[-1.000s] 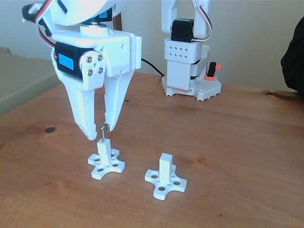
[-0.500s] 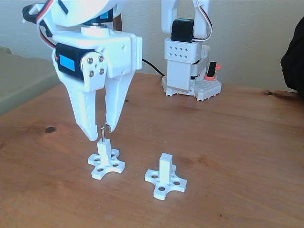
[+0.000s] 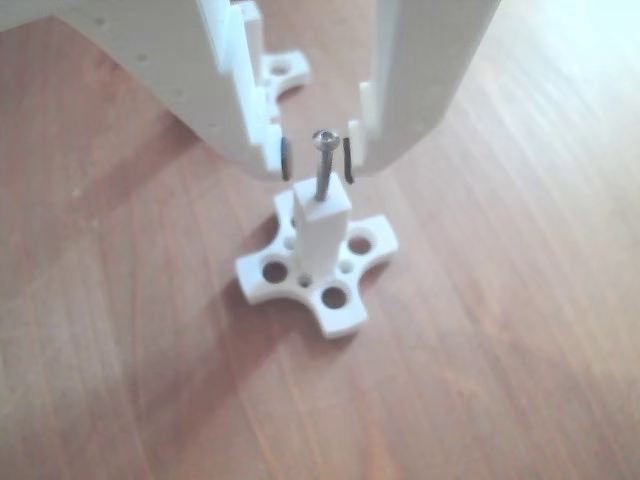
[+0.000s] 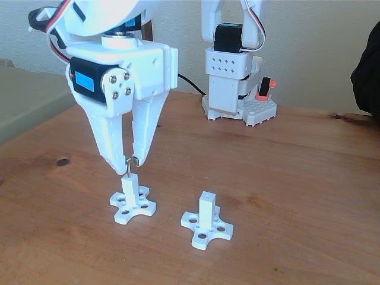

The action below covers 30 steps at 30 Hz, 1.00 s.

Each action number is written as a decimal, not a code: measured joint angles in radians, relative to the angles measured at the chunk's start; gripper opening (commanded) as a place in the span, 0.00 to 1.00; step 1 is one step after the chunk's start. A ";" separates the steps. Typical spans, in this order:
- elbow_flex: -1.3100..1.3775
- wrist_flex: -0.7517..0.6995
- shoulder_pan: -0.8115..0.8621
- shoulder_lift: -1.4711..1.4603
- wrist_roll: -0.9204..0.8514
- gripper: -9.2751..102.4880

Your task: Grab the screw and set it in the hole.

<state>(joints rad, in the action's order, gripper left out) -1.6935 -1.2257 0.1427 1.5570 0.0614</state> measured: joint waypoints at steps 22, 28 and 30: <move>0.000 0.023 0.000 -0.002 -0.002 0.12; 0.000 0.025 0.000 -0.018 -0.005 0.11; 0.000 0.025 0.000 -0.018 -0.005 0.10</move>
<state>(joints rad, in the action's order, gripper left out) -1.6935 -1.2011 0.1427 1.5386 0.0568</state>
